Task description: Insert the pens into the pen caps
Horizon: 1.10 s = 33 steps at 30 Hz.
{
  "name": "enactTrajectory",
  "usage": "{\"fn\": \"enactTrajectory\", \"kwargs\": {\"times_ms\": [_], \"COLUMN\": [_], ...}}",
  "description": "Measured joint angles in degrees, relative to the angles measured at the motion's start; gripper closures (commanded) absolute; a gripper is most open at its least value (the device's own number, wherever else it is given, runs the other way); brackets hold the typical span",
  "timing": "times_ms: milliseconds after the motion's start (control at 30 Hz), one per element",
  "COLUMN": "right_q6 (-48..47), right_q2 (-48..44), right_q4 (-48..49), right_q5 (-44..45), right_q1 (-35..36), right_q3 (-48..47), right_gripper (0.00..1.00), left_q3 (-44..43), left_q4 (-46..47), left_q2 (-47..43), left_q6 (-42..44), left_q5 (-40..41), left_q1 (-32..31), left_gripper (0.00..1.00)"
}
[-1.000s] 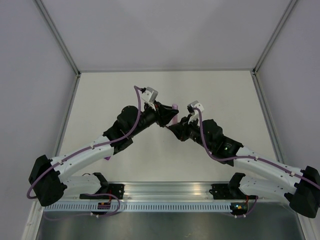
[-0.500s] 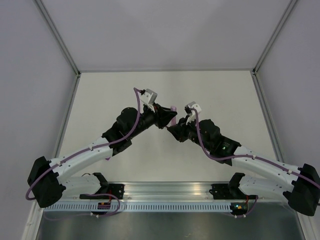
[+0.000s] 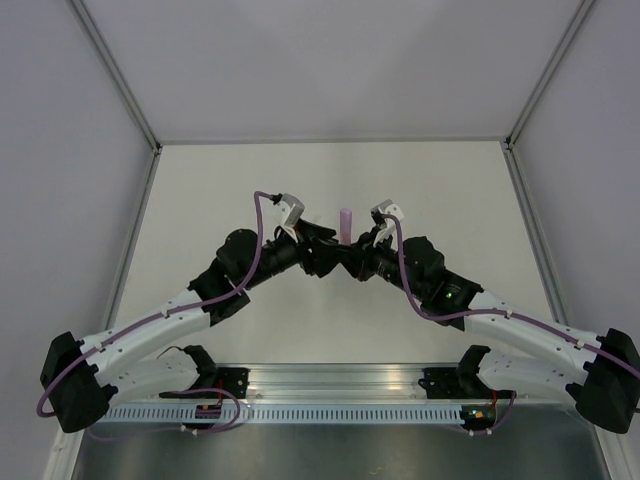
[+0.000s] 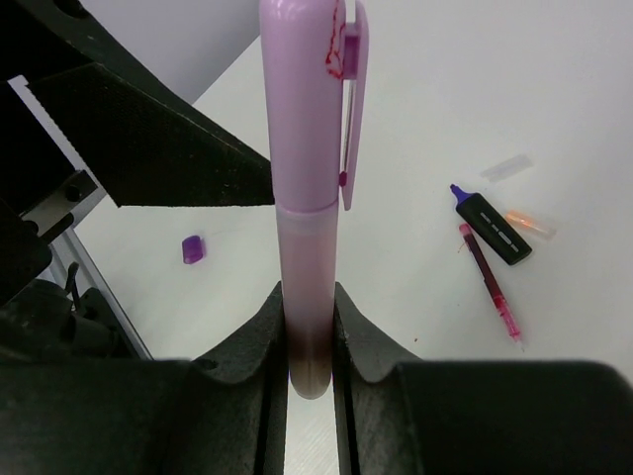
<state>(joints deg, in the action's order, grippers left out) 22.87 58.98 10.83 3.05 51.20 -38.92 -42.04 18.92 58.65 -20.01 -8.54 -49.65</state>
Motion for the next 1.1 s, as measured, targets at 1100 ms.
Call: {"fn": "enactTrajectory", "kwargs": {"times_ms": [1100], "right_q6": [1.3], "right_q2": [-2.4], "right_q4": [12.6], "right_q5": [-26.1], "right_q1": [0.0], "right_q3": [0.2], "right_gripper": [1.0], "left_q3": [-21.8], "left_q4": [-29.5], "left_q2": [-7.2], "left_q6": [2.5], "left_q5": [-10.6], "left_q1": [4.4], "left_gripper": [0.18]}}
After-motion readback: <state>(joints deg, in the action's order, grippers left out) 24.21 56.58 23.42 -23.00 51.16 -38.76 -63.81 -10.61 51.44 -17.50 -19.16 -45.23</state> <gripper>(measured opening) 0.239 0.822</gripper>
